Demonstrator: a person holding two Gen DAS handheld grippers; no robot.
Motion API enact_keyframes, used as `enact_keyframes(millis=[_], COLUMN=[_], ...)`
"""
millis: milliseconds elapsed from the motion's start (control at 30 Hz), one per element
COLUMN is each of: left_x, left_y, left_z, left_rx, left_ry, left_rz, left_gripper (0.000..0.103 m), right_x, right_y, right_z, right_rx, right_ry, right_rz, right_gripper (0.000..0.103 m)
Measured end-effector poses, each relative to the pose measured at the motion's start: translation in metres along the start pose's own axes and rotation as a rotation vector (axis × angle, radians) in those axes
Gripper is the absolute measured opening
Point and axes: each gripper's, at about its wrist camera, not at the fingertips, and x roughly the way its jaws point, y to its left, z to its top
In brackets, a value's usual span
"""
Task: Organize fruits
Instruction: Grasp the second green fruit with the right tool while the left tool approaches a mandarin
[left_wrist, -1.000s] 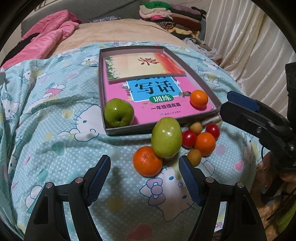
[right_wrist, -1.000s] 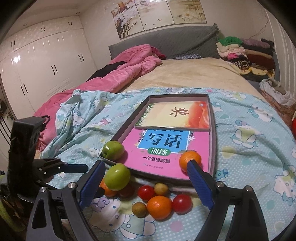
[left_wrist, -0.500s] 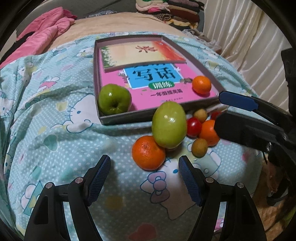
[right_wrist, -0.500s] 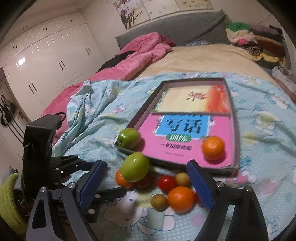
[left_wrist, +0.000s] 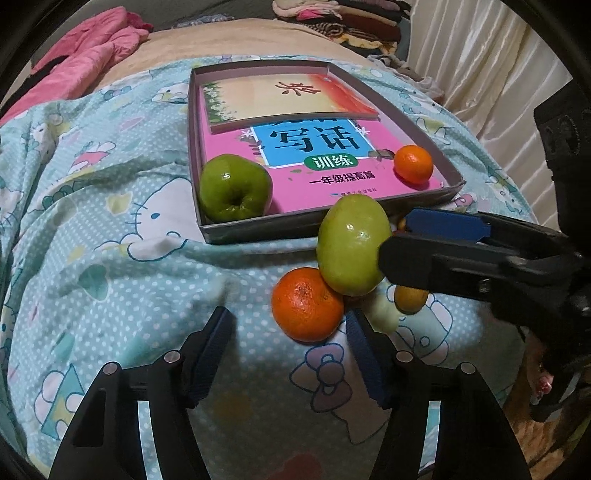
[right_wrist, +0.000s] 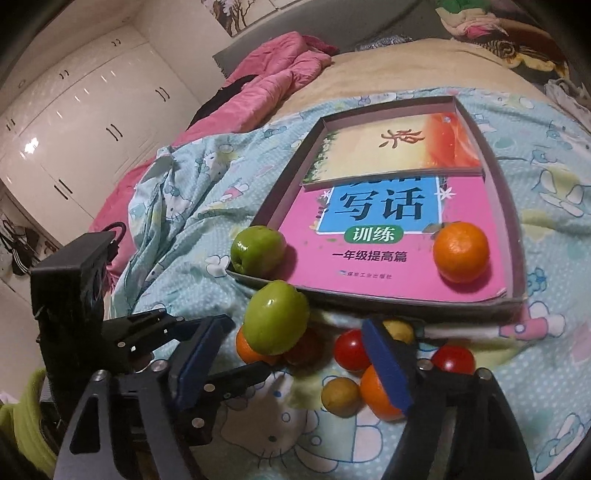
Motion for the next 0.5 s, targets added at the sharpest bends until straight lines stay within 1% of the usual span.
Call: enact_keyframes(millis=[200,267,300,367,500], left_x=[0.003,0.004,0.004,0.005,0.008], left_y=[-0.001,-0.002,-0.002,-0.002,-0.003], left_z=[0.0,0.0,0.0,0.001,0.003], left_rx=[0.005,0.007,0.008,0.011,0.018], left_ry=[0.004,0.004,0.005,0.006,0.006], left_rz=[0.002,0.001,0.001,0.002,0.002], left_gripper=[0.066,0.065,0.065,0.065,0.06], right_x=[0.01,0.013,0.014,0.017,0.02], right_y=[0.001,-0.001,-0.003,-0.005,-0.004], right_z=[0.003,0.004,0.003,0.003,0.005], right_rx=[0.025,0.049,0.062,0.079,0.073], right_ry=[0.02,0.029,0.038,0.044,0.045], right_rz=[0.035,0.05,0.066,0.076,0.066], right_gripper=[0.061,0.05,0.048,0.047,0.047])
